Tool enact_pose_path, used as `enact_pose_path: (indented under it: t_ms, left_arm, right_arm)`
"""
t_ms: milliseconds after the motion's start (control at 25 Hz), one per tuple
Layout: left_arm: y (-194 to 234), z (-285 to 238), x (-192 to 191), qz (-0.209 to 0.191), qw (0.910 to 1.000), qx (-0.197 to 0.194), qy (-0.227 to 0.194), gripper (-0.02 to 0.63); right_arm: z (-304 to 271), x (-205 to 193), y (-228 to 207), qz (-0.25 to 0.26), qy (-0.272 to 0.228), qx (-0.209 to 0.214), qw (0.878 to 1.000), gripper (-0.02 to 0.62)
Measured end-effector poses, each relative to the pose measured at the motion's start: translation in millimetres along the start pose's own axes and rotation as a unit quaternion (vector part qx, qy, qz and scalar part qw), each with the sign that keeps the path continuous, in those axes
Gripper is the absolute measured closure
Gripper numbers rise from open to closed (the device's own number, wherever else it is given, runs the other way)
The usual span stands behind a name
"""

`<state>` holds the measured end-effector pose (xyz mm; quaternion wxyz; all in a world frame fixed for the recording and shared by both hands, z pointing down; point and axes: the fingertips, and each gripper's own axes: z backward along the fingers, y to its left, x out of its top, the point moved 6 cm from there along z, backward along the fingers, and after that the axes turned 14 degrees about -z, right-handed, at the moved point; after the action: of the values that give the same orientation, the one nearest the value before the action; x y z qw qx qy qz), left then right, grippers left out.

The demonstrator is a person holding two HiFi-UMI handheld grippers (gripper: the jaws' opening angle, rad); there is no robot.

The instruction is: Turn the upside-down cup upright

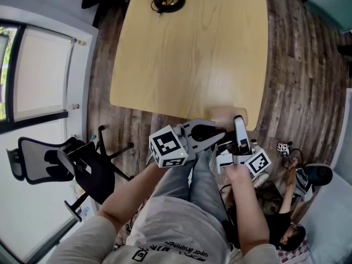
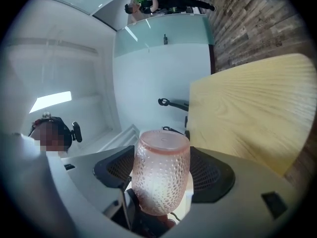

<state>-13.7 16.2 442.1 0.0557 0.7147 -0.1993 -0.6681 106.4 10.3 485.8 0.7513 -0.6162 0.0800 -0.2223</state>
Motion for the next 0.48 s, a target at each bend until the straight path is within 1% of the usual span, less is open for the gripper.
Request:
enact_pose_path:
  t_ms: [160, 320, 480]
  left_arm:
    - [2.2, 2.0, 1.7, 0.002, 1.0000, -0.005, 0.001, 0.586]
    - [6.7, 9.0, 3.2, 0.004, 1.0000, -0.001, 0.008, 0.586]
    - [10.4, 14.5, 5.5, -0.004, 0.9994, 0.000, 0.034, 0.586]
  right_arm:
    - [0.4, 0.4, 2.3, 0.025, 0.007, -0.006, 1.000, 0.275]
    - [6.2, 5.2, 3.1, 0.045, -0.001, -0.016, 0.999, 0.275]
    - [10.2, 9.4, 8.4, 0.096, 0.008, -0.038, 0.995, 0.275]
